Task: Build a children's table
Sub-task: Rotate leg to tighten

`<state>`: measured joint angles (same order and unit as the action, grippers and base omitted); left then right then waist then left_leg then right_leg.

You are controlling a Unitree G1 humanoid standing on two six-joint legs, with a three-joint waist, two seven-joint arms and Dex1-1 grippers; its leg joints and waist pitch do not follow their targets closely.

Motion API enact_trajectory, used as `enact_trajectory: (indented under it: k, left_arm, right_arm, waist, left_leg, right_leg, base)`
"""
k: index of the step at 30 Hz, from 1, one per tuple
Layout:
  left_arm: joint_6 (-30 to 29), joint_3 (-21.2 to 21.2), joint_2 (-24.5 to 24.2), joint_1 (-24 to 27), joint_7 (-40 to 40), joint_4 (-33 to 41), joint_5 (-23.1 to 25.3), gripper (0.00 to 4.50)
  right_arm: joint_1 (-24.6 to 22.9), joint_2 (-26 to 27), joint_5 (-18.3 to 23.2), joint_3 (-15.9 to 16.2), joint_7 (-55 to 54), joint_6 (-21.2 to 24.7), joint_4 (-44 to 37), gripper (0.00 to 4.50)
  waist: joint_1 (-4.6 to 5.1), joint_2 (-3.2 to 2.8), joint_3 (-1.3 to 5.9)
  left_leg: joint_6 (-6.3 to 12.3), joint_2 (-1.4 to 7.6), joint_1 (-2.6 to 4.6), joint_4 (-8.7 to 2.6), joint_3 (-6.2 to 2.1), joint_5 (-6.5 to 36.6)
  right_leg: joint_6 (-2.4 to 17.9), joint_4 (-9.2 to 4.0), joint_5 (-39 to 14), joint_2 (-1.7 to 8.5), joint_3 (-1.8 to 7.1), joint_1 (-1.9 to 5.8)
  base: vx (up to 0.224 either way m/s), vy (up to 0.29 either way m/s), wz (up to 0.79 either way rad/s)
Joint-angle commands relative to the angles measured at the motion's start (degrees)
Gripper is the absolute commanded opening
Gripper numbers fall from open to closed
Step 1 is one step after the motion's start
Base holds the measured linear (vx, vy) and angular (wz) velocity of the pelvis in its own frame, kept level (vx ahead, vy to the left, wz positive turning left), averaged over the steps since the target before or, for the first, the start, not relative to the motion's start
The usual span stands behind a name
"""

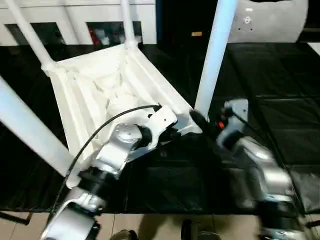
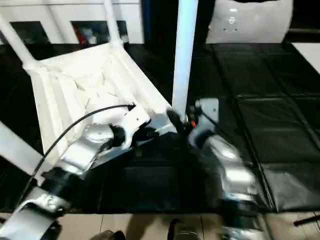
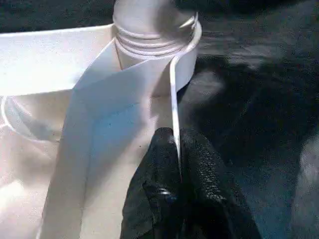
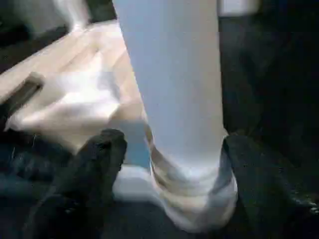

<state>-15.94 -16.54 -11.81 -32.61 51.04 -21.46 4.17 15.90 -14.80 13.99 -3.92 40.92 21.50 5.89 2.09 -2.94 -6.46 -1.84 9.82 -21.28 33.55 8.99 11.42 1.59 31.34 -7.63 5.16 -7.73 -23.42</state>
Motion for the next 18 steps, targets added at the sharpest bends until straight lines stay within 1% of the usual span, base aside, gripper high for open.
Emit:
enact_trajectory:
  k: [1,2,3,4,5,6,7,8,9,10,11,12,13,14,15,17,18]
  left_arm:
    - [4.4,-0.5,-0.8,0.8,4.8,2.2,-2.4,0.0]
    - [5.7,-0.9,-2.7,1.9,8.9,2.9,-3.6,0.0]
    - [5.9,-1.0,-3.0,2.0,9.5,3.0,-3.8,0.0]
    - [6.4,-1.2,-3.5,2.2,10.8,3.3,-4.1,0.0]
    - [6.4,-1.2,-3.5,2.2,10.8,3.3,-4.1,0.0]
    - [7.9,-2.0,-5.3,2.6,14.2,3.6,-4.7,0.0]
    - [8.2,-2.2,-5.8,2.7,14.9,3.6,-4.7,0.0]
    - [8.8,-2.6,-6.7,2.7,16.2,3.6,-4.8,0.0]
    - [9.4,-3.1,-7.9,2.6,18.0,3.5,-5.0,0.0]
    - [10.4,-3.5,-8.9,2.4,19.8,3.4,-5.2,0.0]
    - [10.4,-3.5,-8.9,2.4,19.8,3.4,-5.2,0.0]
    - [11.1,-3.8,-9.7,2.2,21.3,3.0,-5.2,0.0]
    - [11.3,-3.9,-9.9,2.1,21.5,2.9,-5.2,0.0]
    - [11.8,-4.1,-10.4,1.9,22.4,2.7,-5.2,0.0]
    - [13.1,-4.6,-11.4,1.3,24.4,1.9,-4.9,0.0]
    - [13.6,-4.7,-11.6,1.1,25.2,1.5,-4.7,0.0]
    - [14.2,-4.9,-11.8,0.8,26.2,1.1,-4.6,0.0]
  right_arm:
    - [0.8,-1.0,1.3,0.9,4.9,-1.4,0.9,3.91]
    - [1.7,-4.1,1.5,1.0,9.5,-3.1,2.2,4.0]
    - [1.8,-4.4,1.6,1.0,10.0,-3.3,2.3,4.0]
    - [2.0,-5.2,1.7,1.1,11.3,-3.9,2.6,4.0]
    - [2.0,-5.2,1.7,1.1,11.3,-3.9,2.6,4.0]
    - [2.6,-7.7,2.8,1.6,16.4,-5.2,3.5,4.0]
    - [2.8,-8.5,3.2,1.7,18.0,-5.5,3.8,4.0]
    - [3.1,-9.8,4.0,2.2,20.9,-6.0,4.3,4.0]
    - [3.4,-11.6,4.7,3.1,25.1,-6.3,4.7,4.0]
    - [3.9,-13.1,5.2,4.1,29.1,-6.3,5.2,4.0]
    - [3.9,-13.1,5.2,4.1,29.1,-6.3,5.2,4.0]
    - [4.6,-14.1,5.6,4.7,32.3,-6.0,6.0,4.0]
    - [4.8,-14.3,5.6,4.8,32.9,-5.9,6.2,4.0]
    - [5.4,-14.9,5.7,5.3,34.8,-5.8,6.8,3.84]
    - [7.1,-16.1,5.7,6.9,39.1,-5.7,8.8,3.74]
    - [7.8,-16.5,5.7,7.6,40.6,-5.9,9.6,3.74]
    - [8.8,-16.5,5.3,8.6,41.9,-6.3,10.8,3.66]
  waist:
    - [-0.65,1.29,4.86]
    - [-0.75,1.33,5.01]
    - [-1.02,1.25,5.06]
    - [-1.43,1.35,5.05]
    - [-1.54,1.31,5.01]
    - [-1.75,1.54,4.88]
    - [-1.75,1.54,4.88]
    - [-2.19,1.35,4.94]
    - [-2.84,1.36,4.96]
    - [-2.85,1.52,4.95]
    - [-2.95,1.46,4.98]
    - [-3.11,1.23,4.96]
    - [-3.19,1.35,4.96]
    - [-3.29,1.37,4.98]
    - [-3.49,1.34,5.04]
    - [-3.8,1.36,5.12]
    - [-4.12,1.35,5.14]
  left_leg:
    - [8.66,2.66,-0.61,-3.02,-0.75,5.9]
    - [9.27,2.66,-0.61,-2.9,-0.64,4.8]
    - [9.48,2.59,-0.54,-2.81,-0.61,4.5]
    - [9.59,2.61,-0.5,-2.65,-0.46,4.1]
    - [9.61,2.69,-0.58,-2.71,-0.46,3.8]
    - [9.52,2.87,-0.33,-2.81,-0.41,4.4]
    - [9.52,2.87,-0.33,-2.81,-0.41,4.4]
    - [9.36,3.01,-0.04,-2.8,-0.44,5.2]
    - [9.32,3.22,0.16,-2.82,-0.41,5.5]
    - [9.34,3.25,0.24,-2.84,-0.32,5.6]
    - [9.33,3.26,0.18,-2.84,-0.39,5.7]
    - [9.32,3.41,0.17,-2.9,-0.36,5.5]
    - [9.1,3.44,0.12,-2.88,-0.32,6.1]
    - [8.94,3.42,0.18,-2.86,-0.24,6.4]
    - [8.67,3.43,0.28,-2.85,-0.18,6.9]
    - [8.21,3.4,0.29,-2.8,-0.07,7.0]
    - [7.88,3.45,0.5,-2.78,0.04,7.3]
  right_leg:
    - [9.8,-3.23,-17.5,4.18,3.51,4.12]
    - [10.5,-2.97,-16.4,4.09,3.5,4.09]
    - [10.6,-2.99,-16.4,4.1,3.49,4.04]
    - [10.9,-2.81,-16.7,4.08,3.65,3.86]
    - [10.9,-2.67,-16.7,4.03,3.7,3.87]
    - [10.6,-2.89,-18.3,3.85,3.57,3.6]
    - [10.6,-2.89,-18.3,3.85,3.57,3.6]
    - [10.6,-2.86,-19.1,3.93,3.62,3.59]
    - [10.8,-2.69,-18.8,3.9,3.77,3.47]
    - [11.0,-2.66,-18.5,3.82,3.88,3.4]
    - [11.3,-2.4,-18.2,3.75,3.83,3.47]
    - [11.5,-2.28,-17.6,3.68,3.89,3.4]
    - [11.7,-2.3,-17.8,3.71,3.88,3.44]
    - [11.7,-2.31,-18.0,3.73,3.9,3.43]
    - [11.9,-2.32,-18.6,3.79,3.92,3.42]
    - [12.0,-2.29,-18.8,3.76,4.01,3.41]
    - [12.0,-2.33,-19.1,3.84,4.12,3.23]
  base:
    - [0.0,0.0,0.0]
    - [0.0,0.0,0.0]
    - [0.0,0.0,0.0]
    - [0.0,0.0,0.0]
    - [0.0,0.0,0.0]
    - [0.0,0.0,0.0]
    - [0.0,0.0,0.0]
    - [0.0,0.0,0.0]
    - [0.0,0.0,0.0]
    - [0.0,0.0,0.0]
    - [0.0,0.0,0.0]
    - [0.0,0.0,0.0]
    - [0.0,0.0,0.0]
    - [0.0,0.0,0.0]
    - [0.0,0.0,0.0]
    - [0.0,0.0,0.0]
    - [0.0,0.0,0.0]
